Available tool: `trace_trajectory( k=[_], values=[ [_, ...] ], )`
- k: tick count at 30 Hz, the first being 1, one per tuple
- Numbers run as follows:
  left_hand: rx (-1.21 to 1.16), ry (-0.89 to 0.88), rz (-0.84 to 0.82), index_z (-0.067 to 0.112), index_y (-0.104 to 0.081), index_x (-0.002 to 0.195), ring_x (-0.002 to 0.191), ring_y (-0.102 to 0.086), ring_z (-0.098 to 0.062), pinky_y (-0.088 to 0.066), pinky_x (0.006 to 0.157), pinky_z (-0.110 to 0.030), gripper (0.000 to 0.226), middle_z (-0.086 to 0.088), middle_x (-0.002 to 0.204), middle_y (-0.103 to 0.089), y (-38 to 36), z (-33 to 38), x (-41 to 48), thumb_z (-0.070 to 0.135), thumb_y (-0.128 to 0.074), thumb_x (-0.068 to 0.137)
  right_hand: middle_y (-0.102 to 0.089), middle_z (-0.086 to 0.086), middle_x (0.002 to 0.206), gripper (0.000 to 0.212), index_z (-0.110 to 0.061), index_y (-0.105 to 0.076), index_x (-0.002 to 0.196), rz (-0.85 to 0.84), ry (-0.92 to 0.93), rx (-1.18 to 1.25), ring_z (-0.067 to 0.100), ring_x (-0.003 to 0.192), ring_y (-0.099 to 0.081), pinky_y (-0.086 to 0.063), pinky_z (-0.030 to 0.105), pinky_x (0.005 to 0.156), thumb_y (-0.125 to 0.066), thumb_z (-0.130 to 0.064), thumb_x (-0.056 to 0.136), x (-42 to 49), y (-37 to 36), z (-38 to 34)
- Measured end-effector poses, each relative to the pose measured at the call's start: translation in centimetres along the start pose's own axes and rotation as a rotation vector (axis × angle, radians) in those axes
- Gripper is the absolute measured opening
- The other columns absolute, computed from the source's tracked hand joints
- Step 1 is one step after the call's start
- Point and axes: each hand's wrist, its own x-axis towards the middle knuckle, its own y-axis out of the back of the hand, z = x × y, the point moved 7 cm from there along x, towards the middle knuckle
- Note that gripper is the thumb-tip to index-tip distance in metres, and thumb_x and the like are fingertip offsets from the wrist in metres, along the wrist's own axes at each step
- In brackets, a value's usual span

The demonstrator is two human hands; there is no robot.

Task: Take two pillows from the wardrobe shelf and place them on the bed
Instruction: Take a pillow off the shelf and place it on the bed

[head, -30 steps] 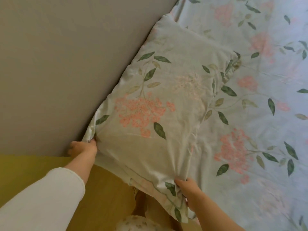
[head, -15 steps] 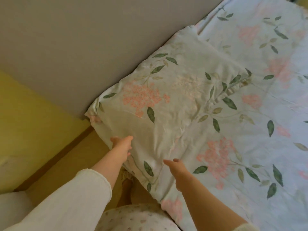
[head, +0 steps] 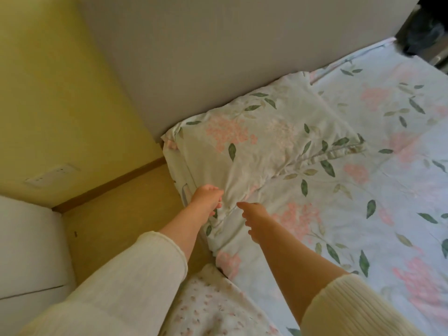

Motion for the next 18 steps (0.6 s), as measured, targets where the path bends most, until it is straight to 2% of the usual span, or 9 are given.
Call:
trace_trajectory(
  k=[3, 7, 11, 18],
  values=[
    [-0.015, 0.000, 0.011, 0.017, -0.050, 0.089, 0.059, -0.050, -0.010, -0.035, 0.053, -0.023, 0.005, 0.002, 0.071, -0.052, 0.1, -1.3, -1.3, 0.017, -0.046, 0.091, -0.042, 0.017, 0.142, 0.048, -0.002, -0.037, 0.134, -0.016, 0.008, 0.002, 0.034, 0.131, -0.039, -0.035, 0.041, 0.102, -0.052, -0.020, 0.093, -1.1, -0.2, 1.0],
    [-0.062, 0.007, 0.031, 0.021, -0.049, 0.075, 0.057, -0.050, -0.012, -0.032, 0.047, -0.022, 0.017, 0.001, 0.068, -0.053, -0.3, -3.1, -2.9, 0.015, -0.044, 0.089, -0.044, 0.017, 0.139, 0.045, -0.002, -0.039, 0.133, 0.003, 0.009, -0.015, 0.033, 0.129, -0.041, -0.035, 0.040, 0.103, -0.051, -0.020, 0.093, -2.5, 0.6, 2.6],
    [-0.099, -0.009, 0.027, 0.018, -0.053, 0.086, 0.070, -0.052, -0.019, -0.037, 0.055, -0.026, 0.011, 0.000, 0.070, -0.054, -1.8, -4.8, -5.3, 0.013, -0.044, 0.086, -0.048, 0.019, 0.133, 0.041, -0.002, -0.041, 0.130, 0.031, 0.039, -0.030, 0.033, 0.122, -0.046, -0.039, 0.039, 0.096, -0.049, -0.019, 0.094, -4.0, 1.8, 4.1],
    [-0.215, -0.067, 0.114, 0.025, -0.050, 0.076, 0.071, -0.054, -0.014, -0.043, 0.067, -0.027, 0.018, 0.001, 0.075, -0.055, -3.5, -6.8, -11.0, 0.015, -0.044, 0.090, -0.051, 0.021, 0.130, 0.031, -0.005, -0.047, 0.122, -0.027, 0.148, -0.063, 0.034, 0.120, -0.050, -0.042, 0.044, 0.102, -0.047, -0.019, 0.094, -7.4, 4.2, 6.5]
  ],
)
